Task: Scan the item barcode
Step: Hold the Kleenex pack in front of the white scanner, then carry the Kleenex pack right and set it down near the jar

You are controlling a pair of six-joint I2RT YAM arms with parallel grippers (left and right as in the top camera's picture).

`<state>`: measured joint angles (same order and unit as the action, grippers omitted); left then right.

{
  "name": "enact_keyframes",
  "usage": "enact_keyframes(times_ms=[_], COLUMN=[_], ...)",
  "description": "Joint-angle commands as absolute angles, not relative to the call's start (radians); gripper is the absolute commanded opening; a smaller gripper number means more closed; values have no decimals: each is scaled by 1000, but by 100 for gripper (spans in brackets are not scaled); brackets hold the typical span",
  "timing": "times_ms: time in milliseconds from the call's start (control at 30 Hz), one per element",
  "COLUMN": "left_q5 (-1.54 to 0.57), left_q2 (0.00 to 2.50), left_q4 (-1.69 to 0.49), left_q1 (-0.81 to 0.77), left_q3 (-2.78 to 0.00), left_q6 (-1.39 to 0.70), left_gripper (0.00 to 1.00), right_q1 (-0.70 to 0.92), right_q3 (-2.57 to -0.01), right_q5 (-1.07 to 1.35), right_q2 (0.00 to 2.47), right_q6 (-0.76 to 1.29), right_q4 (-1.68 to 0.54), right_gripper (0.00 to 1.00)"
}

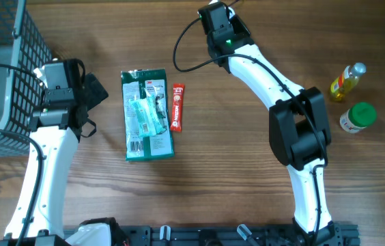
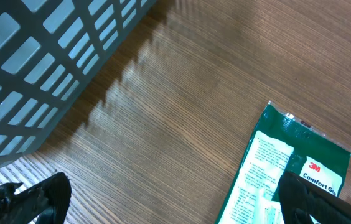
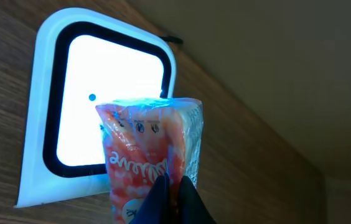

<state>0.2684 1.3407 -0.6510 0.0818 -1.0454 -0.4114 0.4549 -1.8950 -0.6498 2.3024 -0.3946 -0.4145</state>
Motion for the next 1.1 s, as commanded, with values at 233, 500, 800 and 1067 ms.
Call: enact_keyframes(times_ms=[233, 500, 800, 1067], left_q5=[281, 281, 281, 282], left_q2=[1336, 1336, 1336, 1336], left_q4=[-651, -651, -651, -651], left_q1=[88, 88, 88, 88], left_q3=[-1054, -1054, -1054, -1054], left_q6=[-400, -400, -400, -400], left_gripper=[100, 100, 100, 100], right_q1=[455, 394, 285, 229], right_q3=[-1904, -1903, -1732, -1396], right_q5=[-597, -289, -164, -304], right_q2=[1950, 1718, 1722, 1722], right_q6=[-142, 12, 85, 116], right_q4=[-669, -1214, -1454, -1267], right_gripper=[4, 4, 4, 4])
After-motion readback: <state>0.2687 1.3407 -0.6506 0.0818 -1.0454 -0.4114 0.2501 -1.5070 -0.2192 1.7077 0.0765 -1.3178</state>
